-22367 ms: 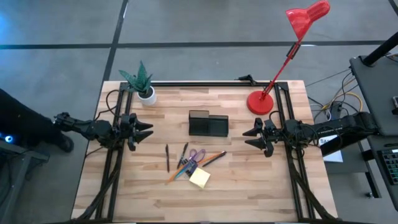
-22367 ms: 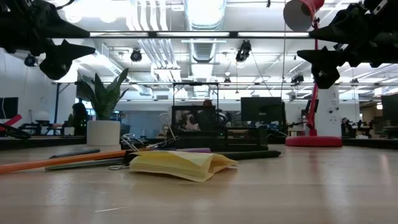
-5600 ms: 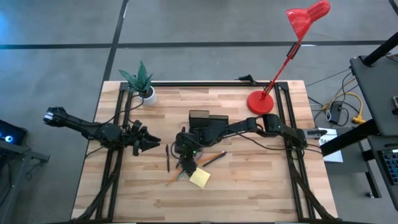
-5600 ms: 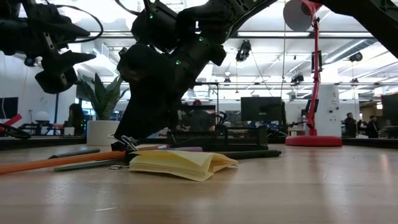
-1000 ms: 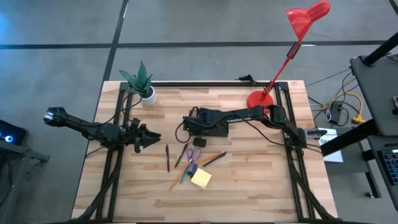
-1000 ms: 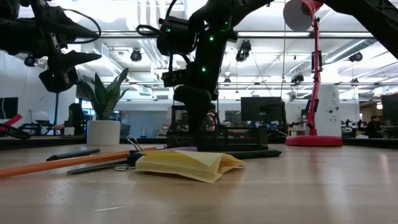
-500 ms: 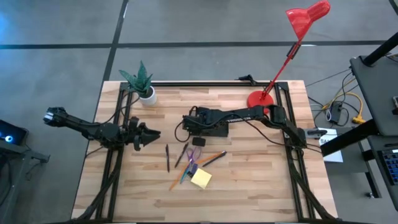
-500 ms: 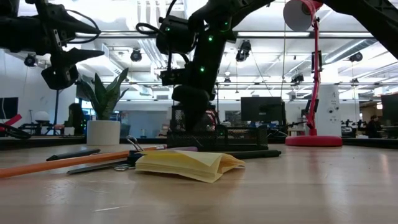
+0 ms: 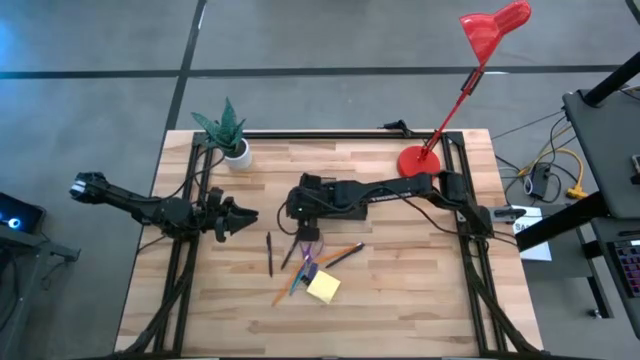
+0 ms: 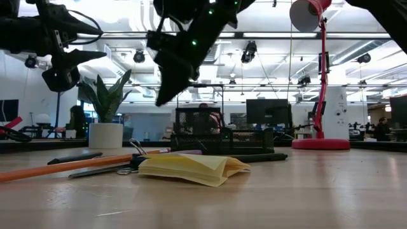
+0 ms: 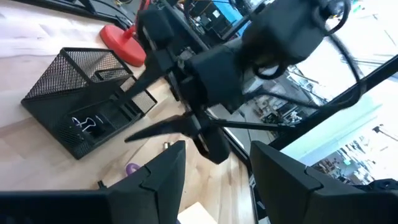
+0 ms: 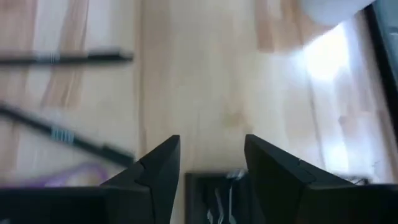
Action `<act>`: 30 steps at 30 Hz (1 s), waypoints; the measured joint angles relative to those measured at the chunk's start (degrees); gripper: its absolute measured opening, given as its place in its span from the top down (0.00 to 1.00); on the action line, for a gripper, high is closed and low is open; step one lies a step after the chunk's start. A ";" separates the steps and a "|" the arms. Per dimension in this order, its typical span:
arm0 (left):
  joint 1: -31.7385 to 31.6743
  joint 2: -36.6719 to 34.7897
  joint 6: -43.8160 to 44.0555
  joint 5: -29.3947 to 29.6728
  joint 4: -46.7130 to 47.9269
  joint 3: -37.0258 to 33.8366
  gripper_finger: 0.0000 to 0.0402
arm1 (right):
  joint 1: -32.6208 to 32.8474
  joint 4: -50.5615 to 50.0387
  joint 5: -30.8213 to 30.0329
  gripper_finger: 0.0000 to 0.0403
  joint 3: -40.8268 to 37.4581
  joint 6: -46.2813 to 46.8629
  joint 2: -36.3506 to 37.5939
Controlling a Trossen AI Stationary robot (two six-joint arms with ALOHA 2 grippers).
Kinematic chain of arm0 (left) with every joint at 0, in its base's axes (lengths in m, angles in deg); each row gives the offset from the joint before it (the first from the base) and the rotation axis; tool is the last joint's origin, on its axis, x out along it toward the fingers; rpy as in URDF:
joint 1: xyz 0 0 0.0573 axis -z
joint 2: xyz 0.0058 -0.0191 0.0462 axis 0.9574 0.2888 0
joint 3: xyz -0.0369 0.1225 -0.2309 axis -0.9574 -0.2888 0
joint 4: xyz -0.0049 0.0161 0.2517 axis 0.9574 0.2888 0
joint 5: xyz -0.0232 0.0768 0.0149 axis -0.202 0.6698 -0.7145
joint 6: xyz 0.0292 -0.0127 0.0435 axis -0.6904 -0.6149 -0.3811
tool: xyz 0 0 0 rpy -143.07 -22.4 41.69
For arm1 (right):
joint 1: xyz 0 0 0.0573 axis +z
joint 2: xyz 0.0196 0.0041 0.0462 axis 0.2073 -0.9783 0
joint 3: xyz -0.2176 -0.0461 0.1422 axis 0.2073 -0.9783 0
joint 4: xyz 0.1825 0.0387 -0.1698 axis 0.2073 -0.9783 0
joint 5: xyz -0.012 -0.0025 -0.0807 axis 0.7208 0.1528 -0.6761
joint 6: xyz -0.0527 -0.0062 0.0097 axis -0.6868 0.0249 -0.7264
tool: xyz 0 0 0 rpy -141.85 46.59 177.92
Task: Pick and place office supplies into organizer
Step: Put the middle black pen into the black desk organizer
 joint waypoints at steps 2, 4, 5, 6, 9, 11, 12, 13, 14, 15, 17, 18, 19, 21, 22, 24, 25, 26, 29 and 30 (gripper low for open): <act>0.00 -0.07 2.02 -0.02 -0.08 -0.09 0.59 | -0.08 2.03 0.02 0.58 0.00 0.80 0.02; 0.00 -0.21 3.47 0.00 0.15 -0.33 0.59 | -0.29 3.65 0.21 0.59 -0.02 1.08 -0.02; 0.00 -0.15 4.20 -0.02 0.04 -0.33 0.59 | -0.42 4.49 0.35 0.59 -0.02 1.09 -0.02; 0.00 -0.14 4.90 -0.02 0.06 -0.33 0.59 | -0.51 5.35 0.42 0.59 -0.02 1.09 -0.02; 0.00 -0.19 5.50 -0.09 0.04 -0.21 0.59 | -0.81 6.34 0.55 0.60 0.00 1.08 -0.02; 0.00 -0.23 7.76 -0.12 0.02 -0.15 0.59 | -0.85 6.32 2.83 0.61 -0.02 0.90 -0.02; 0.00 -0.19 8.83 -0.17 -0.03 -0.13 0.59 | -0.85 6.32 4.73 0.61 0.00 0.90 -0.02; 0.00 -0.17 10.16 -0.28 -0.09 -0.13 0.59 | -0.82 6.38 6.54 0.61 -0.01 0.96 -0.02; 0.00 -0.19 11.27 -0.54 -0.12 -0.19 0.59 | -0.62 6.43 7.61 0.62 -0.01 1.19 -0.02; -0.01 -0.27 12.14 -1.11 -0.03 -0.26 0.59 | -0.33 6.45 7.77 0.62 -0.01 1.76 -0.02; -0.01 -0.26 12.35 -2.10 0.02 -0.28 0.59 | 0.15 6.37 7.45 0.63 -0.02 3.88 0.00; -0.02 -0.26 12.35 -2.57 0.04 -0.28 0.59 | 0.33 6.43 7.41 0.63 -0.02 5.90 0.04; -0.02 -0.26 12.34 -2.85 0.02 -0.28 0.59 | 0.44 6.67 7.37 0.63 -0.01 8.71 0.16; 0.00 -0.11 12.35 -2.89 0.02 -0.28 0.59 | 0.66 7.00 7.30 0.64 -0.01 15.02 0.50; -0.02 0.06 12.33 -2.89 0.06 -0.28 0.59 | 0.79 6.98 7.30 0.64 0.00 18.17 0.63; -0.01 0.24 12.35 -2.89 0.07 -0.31 0.59 | 1.02 6.99 7.31 0.64 -0.01 24.04 0.76; 0.00 0.32 12.33 -2.89 0.06 -0.31 0.59 | 1.17 6.95 7.51 0.64 -0.01 26.30 0.76; 0.00 0.46 12.33 -2.86 0.03 -0.31 0.59 | 1.36 6.90 7.75 0.64 -0.01 27.89 0.76; 0.00 0.51 12.33 -2.86 0.11 -0.33 0.59 | 1.86 6.98 9.79 0.64 -0.01 30.08 0.89; 0.00 0.49 12.34 -2.87 0.05 -0.33 0.59 | 2.06 7.23 11.83 0.64 -0.02 29.45 0.92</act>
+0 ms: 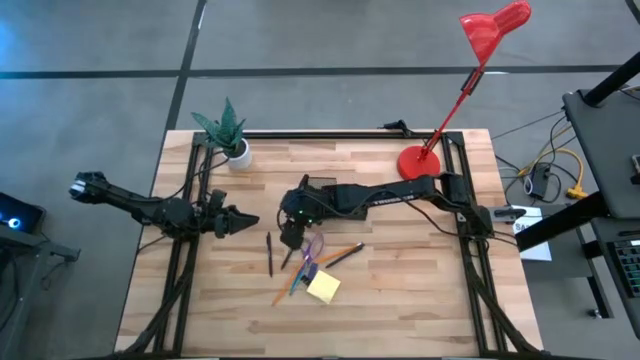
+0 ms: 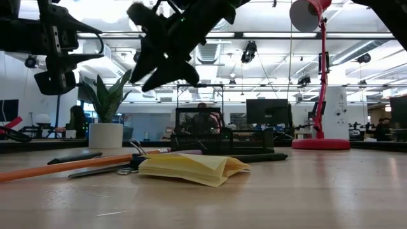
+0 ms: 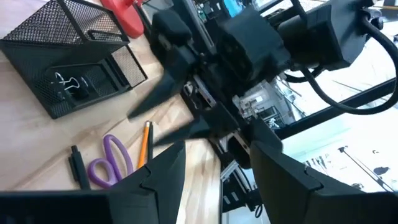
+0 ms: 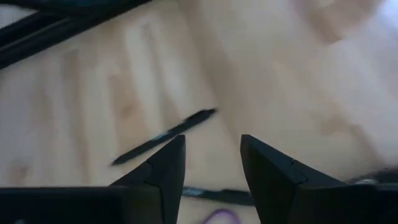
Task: Pick and place office supplies into organizer
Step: Put the middle black pen into the black desk organizer
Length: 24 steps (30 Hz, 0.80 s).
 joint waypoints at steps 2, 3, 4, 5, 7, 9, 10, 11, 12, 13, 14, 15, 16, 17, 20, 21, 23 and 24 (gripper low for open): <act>-0.01 -0.04 0.03 0.00 -0.46 -0.02 0.59 | 0.50 1.97 5.75 0.63 0.00 -4.89 0.00; -0.01 -0.07 0.01 0.01 -1.34 -0.03 0.59 | 0.86 2.35 8.76 0.63 0.00 -7.80 0.00; 0.00 -0.07 -0.02 0.02 -2.38 -0.04 0.59 | 1.23 2.39 11.60 0.63 0.00 -10.44 0.02; 0.00 0.02 -0.01 0.03 -3.40 -0.04 0.59 | 1.59 2.25 14.06 0.63 0.01 -13.17 0.07; -0.02 0.27 0.01 0.25 -5.34 -0.02 0.59 | 2.04 1.24 17.50 0.63 0.02 -18.95 0.07; -0.02 0.39 -0.01 0.28 -6.93 -0.04 0.59 | 2.34 -0.64 18.05 0.63 0.02 -24.50 0.07; -0.02 0.37 0.01 0.27 -7.47 -0.02 0.59 | 2.47 -2.08 17.96 0.63 0.02 -27.51 0.09; -0.02 0.32 -0.02 0.27 -7.54 0.02 0.59 | 2.68 -3.75 17.81 0.64 0.00 -30.67 0.13; -0.02 0.30 -0.01 0.27 -7.54 0.04 0.59 | 2.90 -5.28 17.52 0.64 0.00 -34.47 0.17; 0.07 0.33 -0.01 0.10 -7.54 0.04 0.59 | 3.35 -6.56 16.68 0.65 0.00 -38.36 0.19; 0.09 0.38 -0.02 -0.30 -7.55 0.04 0.59 | 3.89 -7.81 14.72 0.66 0.00 -42.50 0.21; 0.10 0.46 -0.13 -0.76 -7.58 0.04 0.59 | 4.43 -8.77 11.94 0.67 0.01 -46.51 0.22; 0.09 0.56 -0.67 -1.63 -7.55 0.04 0.59 | 4.82 -9.09 8.97 0.67 0.02 -50.02 0.16; 0.11 0.67 -1.34 -2.54 -7.38 0.00 0.59 | 5.05 -8.75 6.33 0.68 0.00 -52.72 -0.05; 0.11 1.20 -1.50 -6.72 -6.37 -0.11 0.59 | 4.73 -6.15 1.05 0.68 -0.05 -55.56 -1.06; 0.17 1.54 -1.50 -8.13 -6.42 -0.11 0.59 | 4.34 -4.84 0.03 0.67 0.01 -55.51 -1.43; 0.45 2.33 -1.48 -10.47 -6.41 -0.11 0.59 | 3.64 -5.22 -1.63 0.66 0.07 -54.96 -2.73; 0.72 2.80 -1.48 -11.03 -6.42 -0.11 0.59 | 3.30 -5.54 -1.77 0.65 0.43 -54.96 -3.58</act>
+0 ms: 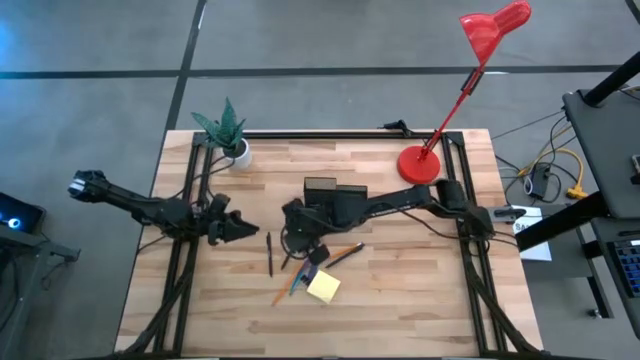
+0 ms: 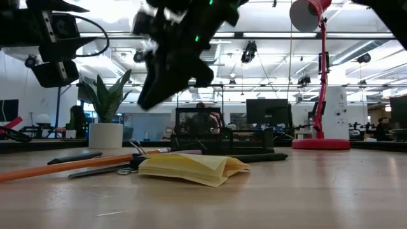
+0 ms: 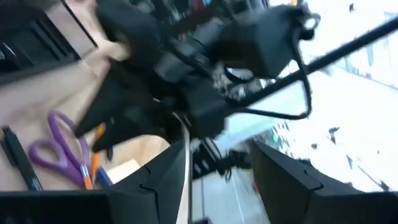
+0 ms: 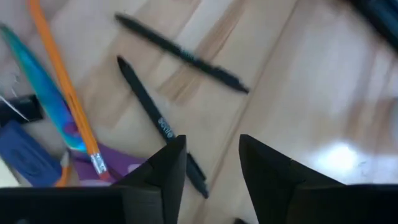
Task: Pick and place office supplies into organizer
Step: Put the middle black pen into the black desk organizer
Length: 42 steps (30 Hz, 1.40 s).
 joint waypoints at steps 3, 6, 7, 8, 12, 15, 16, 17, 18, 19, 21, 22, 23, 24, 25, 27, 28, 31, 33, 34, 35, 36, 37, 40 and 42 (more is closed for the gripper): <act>0.86 0.96 -0.02 -1.57 0.18 0.28 0.59 | -0.63 -3.33 0.13 0.62 1.69 -1.66 -2.87; 1.52 1.56 -0.05 -2.52 -0.38 0.50 0.59 | -0.96 -5.45 -0.07 0.59 4.74 -3.05 -5.78; 1.69 1.72 -0.03 -2.54 -0.55 0.48 0.59 | -1.02 -6.12 -0.07 0.58 5.65 -3.05 -6.57; 1.71 1.78 -0.06 -2.62 -0.60 0.46 0.59 | -1.16 -5.94 -0.05 0.58 6.69 -2.84 -7.23; 1.73 1.83 -0.06 -2.71 -0.38 0.35 0.59 | -1.90 -7.11 0.22 0.57 10.07 -1.25 -9.71; 1.73 1.97 -0.08 -2.71 -0.67 0.37 0.59 | -2.48 -9.77 0.48 0.58 11.31 -1.21 -11.31; 1.73 1.87 -0.08 -2.71 -0.63 0.35 0.59 | -2.58 -10.84 0.65 0.58 11.64 -1.26 -11.75; 1.73 1.83 -0.08 -2.72 -0.63 0.26 0.59 | -2.56 -12.06 0.82 0.58 11.90 -1.40 -11.83; 1.73 1.83 -0.08 -2.72 -0.62 0.20 0.59 | -2.51 -13.22 1.30 0.58 12.05 -1.44 -12.03; 1.73 1.80 -0.07 -2.73 -0.62 0.17 0.59 | -2.50 -13.76 1.99 0.59 12.11 -1.43 -12.25; 1.71 1.90 -0.09 -2.73 -0.62 0.19 0.59 | -2.46 -14.19 2.35 0.60 11.84 -1.39 -12.49; 1.71 1.98 -0.10 -2.72 -0.64 0.21 0.59 | -2.48 -14.25 2.32 0.60 11.84 -1.43 -12.47; 1.71 1.99 -0.10 -2.73 -0.62 0.25 0.59 | -2.52 -14.39 2.31 0.60 11.84 -1.67 -12.47; 1.71 1.99 -0.09 -2.73 -0.62 0.26 0.59 | -2.56 -14.47 2.32 0.61 11.85 -1.89 -12.47; 1.71 2.04 -0.10 -2.73 -0.63 0.26 0.59 | -2.58 -14.68 2.31 0.61 11.90 -1.94 -12.46; 1.71 2.14 -0.10 -2.71 -0.65 0.26 0.59 | -2.56 -15.08 2.22 0.62 11.88 -1.72 -12.45; 1.71 2.16 -0.08 -2.71 -0.65 0.24 0.59 | -2.56 -15.08 2.33 0.62 11.72 -1.71 -12.45; 1.71 2.46 -0.08 -2.71 -0.69 0.22 0.59 | -2.60 -15.37 4.03 0.63 11.56 -1.67 -12.47; 1.71 2.75 -0.08 -2.71 -0.67 0.27 0.59 | -2.62 -15.35 4.50 0.65 11.17 -1.67 -12.47; 1.71 2.88 -0.08 -2.71 -0.69 0.37 0.59 | -2.60 -15.40 4.52 0.66 11.05 -1.67 -12.47; 1.71 2.99 -0.08 -2.71 -0.79 0.48 0.59 | -2.60 -15.59 4.58 0.67 11.05 -1.63 -12.47; 1.71 3.08 -0.06 -2.68 -1.08 0.48 0.59 | -2.58 -15.77 4.75 0.68 11.03 -1.64 -12.47; 1.71 3.19 -0.04 -2.64 -1.12 0.46 0.59 | -2.58 -15.83 4.89 0.70 11.00 -1.64 -12.47; 1.71 3.32 -0.01 -2.45 -1.24 0.39 0.59 | -2.73 -15.95 5.11 0.76 10.77 -1.65 -12.47; 1.71 3.32 -0.03 -2.36 -1.83 0.46 0.59 | -2.91 -15.89 5.56 0.80 10.41 -1.67 -12.44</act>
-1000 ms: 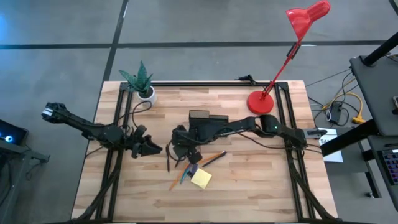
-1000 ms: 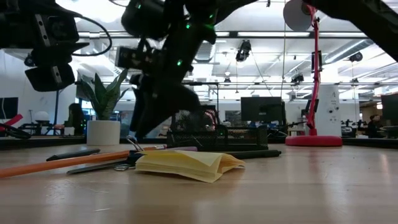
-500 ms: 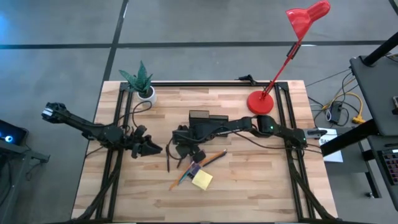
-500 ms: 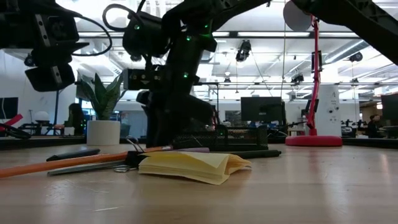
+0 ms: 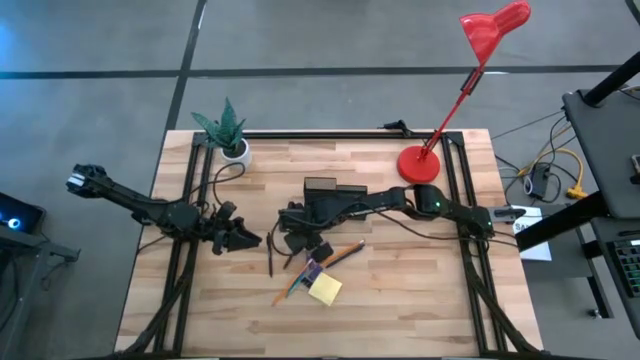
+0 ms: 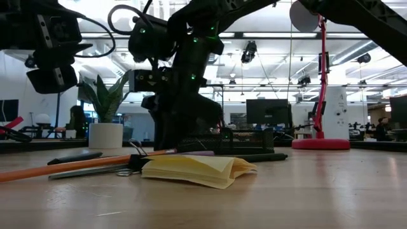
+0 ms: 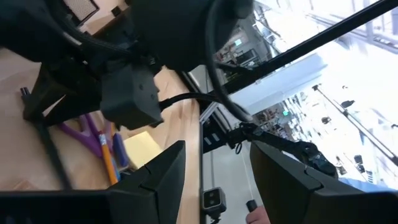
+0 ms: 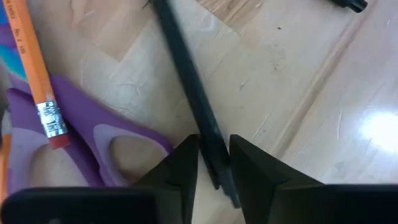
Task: Pick and place office supplies into organizer
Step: Put the middle black pen into the black desk organizer
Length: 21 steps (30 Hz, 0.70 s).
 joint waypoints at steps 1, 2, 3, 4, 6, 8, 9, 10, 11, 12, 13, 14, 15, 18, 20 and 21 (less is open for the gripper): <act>0.00 -0.02 0.00 0.15 -0.58 0.00 0.59 | -0.14 0.04 0.14 0.83 -0.19 0.00 0.02; 0.00 -0.04 0.00 0.29 -1.11 0.02 0.59 | -0.23 0.04 0.21 0.85 -0.34 0.00 0.08; 0.00 -0.06 0.00 0.40 -1.92 -0.06 0.59 | -0.31 0.00 0.23 0.86 -0.51 -0.01 0.08; 0.00 -0.07 0.00 0.47 -2.29 -0.07 0.59 | -0.37 -0.15 0.22 0.88 -0.61 0.00 0.10; 0.00 -0.12 0.00 0.58 -2.05 -0.07 0.59 | -0.43 -0.48 0.23 0.90 -0.67 0.04 0.12; 0.00 0.01 0.00 0.60 -2.10 0.00 0.59 | -0.43 -0.57 0.12 0.92 -0.71 0.76 0.23; 0.00 -0.02 0.00 0.68 -2.08 0.00 0.59 | -0.43 -0.74 0.06 0.92 -0.71 1.25 0.23; 0.00 -0.05 0.02 0.75 -2.06 0.00 0.59 | -0.43 -1.17 0.02 0.92 -0.52 1.79 0.23; 0.00 -0.05 0.00 0.77 -2.08 0.00 0.59 | -0.45 -1.83 0.00 0.92 -0.23 2.48 0.25; 0.00 -0.03 0.00 0.77 -2.05 0.00 0.59 | -0.45 -2.53 -0.02 0.92 0.02 3.17 0.25; 0.00 -0.02 0.01 0.88 -2.00 0.00 0.59 | -0.45 -3.20 -0.10 0.92 0.41 3.68 0.25; 0.00 -0.02 0.01 1.02 -1.84 0.00 0.59 | -0.45 -3.70 -0.22 0.92 0.74 4.26 0.27; 0.00 -0.02 0.00 1.13 -1.83 0.00 0.59 | -0.45 -4.08 -0.34 0.93 1.17 5.06 0.33; 0.00 -0.12 0.00 1.54 -1.85 0.00 0.59 | -0.45 -4.49 -1.12 0.93 2.76 6.83 0.45; 0.00 -0.11 -0.02 1.64 -1.99 0.00 0.59 | -0.45 -5.09 -1.27 0.95 4.28 7.15 0.45; 0.00 -0.05 0.00 1.64 -2.05 0.00 0.59 | -0.48 -5.49 -1.27 0.96 5.06 7.15 0.45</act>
